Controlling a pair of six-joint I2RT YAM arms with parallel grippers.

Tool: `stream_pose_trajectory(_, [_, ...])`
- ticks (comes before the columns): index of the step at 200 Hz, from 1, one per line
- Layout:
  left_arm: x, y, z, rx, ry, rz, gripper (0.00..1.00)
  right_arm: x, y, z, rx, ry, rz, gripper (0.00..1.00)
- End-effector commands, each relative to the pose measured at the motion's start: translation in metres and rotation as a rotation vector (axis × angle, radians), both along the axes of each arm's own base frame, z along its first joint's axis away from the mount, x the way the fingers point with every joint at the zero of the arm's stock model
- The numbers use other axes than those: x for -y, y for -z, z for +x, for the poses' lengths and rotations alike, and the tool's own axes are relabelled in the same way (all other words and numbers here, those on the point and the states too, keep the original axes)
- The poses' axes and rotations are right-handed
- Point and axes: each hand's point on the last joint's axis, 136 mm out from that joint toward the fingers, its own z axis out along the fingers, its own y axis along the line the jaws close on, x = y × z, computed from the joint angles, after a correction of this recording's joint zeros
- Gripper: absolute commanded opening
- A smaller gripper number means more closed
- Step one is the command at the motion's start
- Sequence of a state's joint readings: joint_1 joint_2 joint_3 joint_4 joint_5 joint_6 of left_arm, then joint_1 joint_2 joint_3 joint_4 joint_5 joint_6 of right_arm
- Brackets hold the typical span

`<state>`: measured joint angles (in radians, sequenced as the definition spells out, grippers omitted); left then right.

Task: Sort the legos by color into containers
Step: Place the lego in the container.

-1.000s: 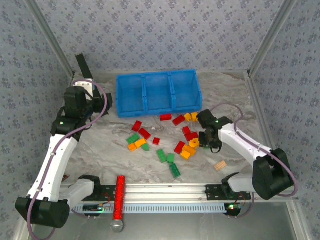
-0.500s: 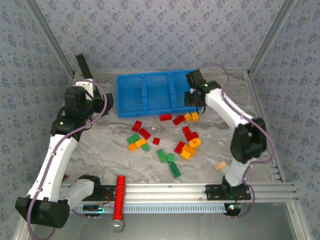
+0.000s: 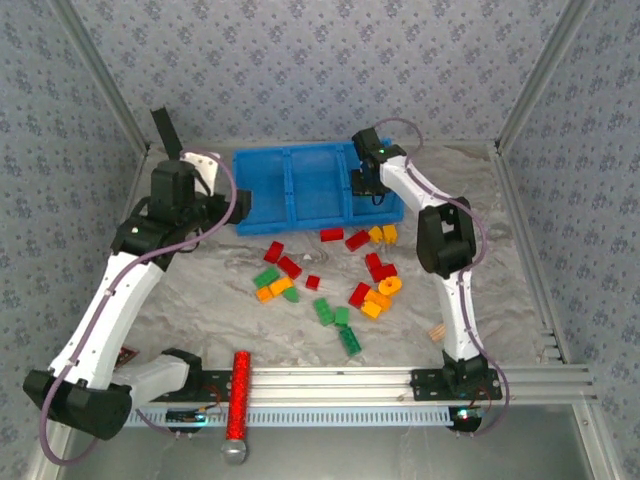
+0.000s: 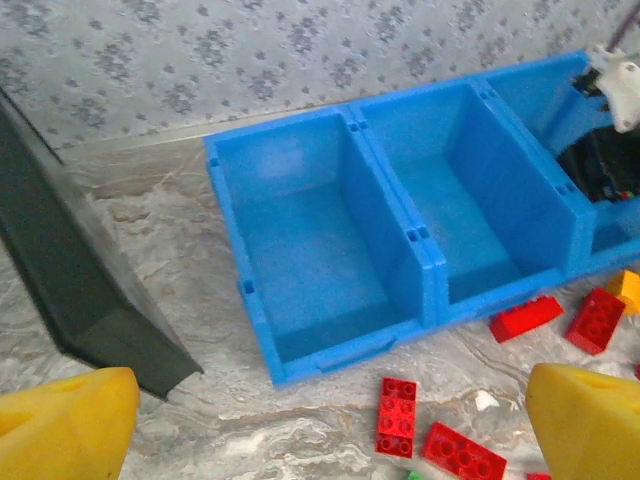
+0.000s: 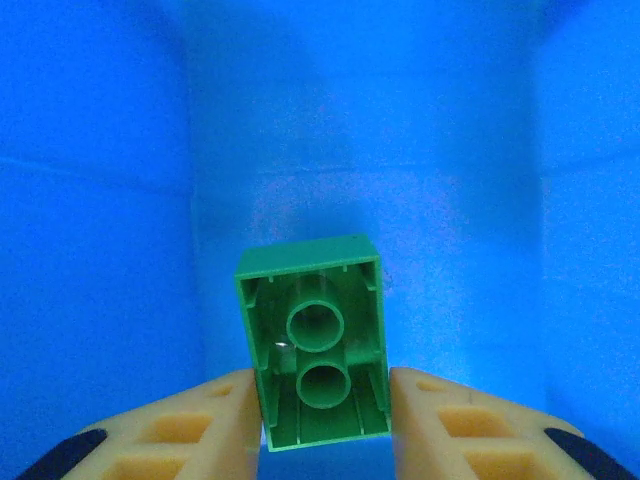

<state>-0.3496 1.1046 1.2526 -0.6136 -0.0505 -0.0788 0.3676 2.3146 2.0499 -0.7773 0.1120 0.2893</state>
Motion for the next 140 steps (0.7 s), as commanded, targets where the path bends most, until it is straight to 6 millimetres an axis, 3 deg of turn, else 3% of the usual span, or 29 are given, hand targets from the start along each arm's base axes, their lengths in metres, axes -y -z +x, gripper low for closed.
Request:
stream_pose_trajectory(1, [0.010, -0.002, -0.005, -0.015, 0.052, 0.028, 0.99, 0.009, 0.007, 0.001, -0.035, 0.004, -0.038, 0.38])
stream_pose_trajectory(43, [0.020, -0.005, -0.002, -0.021, 0.084, 0.042, 0.99, 0.014, 0.014, 0.002, -0.053, 0.019, -0.027, 0.46])
stream_pose_trajectory(67, [0.024, -0.007, -0.002, -0.018, 0.097, 0.041, 0.99, 0.010, 0.002, 0.002, -0.031, 0.006, -0.016, 0.46])
stream_pose_trajectory(89, [0.033, -0.001, -0.007, -0.048, 0.128, 0.049, 0.99, 0.005, -0.020, -0.003, -0.003, -0.012, -0.009, 0.46])
stream_pose_trajectory(113, [0.045, 0.007, -0.012, -0.074, 0.160, 0.066, 0.99, 0.006, -0.046, -0.021, 0.010, -0.022, -0.008, 0.49])
stream_pose_trajectory(140, [0.056, 0.016, -0.014, -0.094, 0.186, 0.068, 0.99, 0.018, -0.065, -0.060, 0.003, -0.002, -0.003, 0.55])
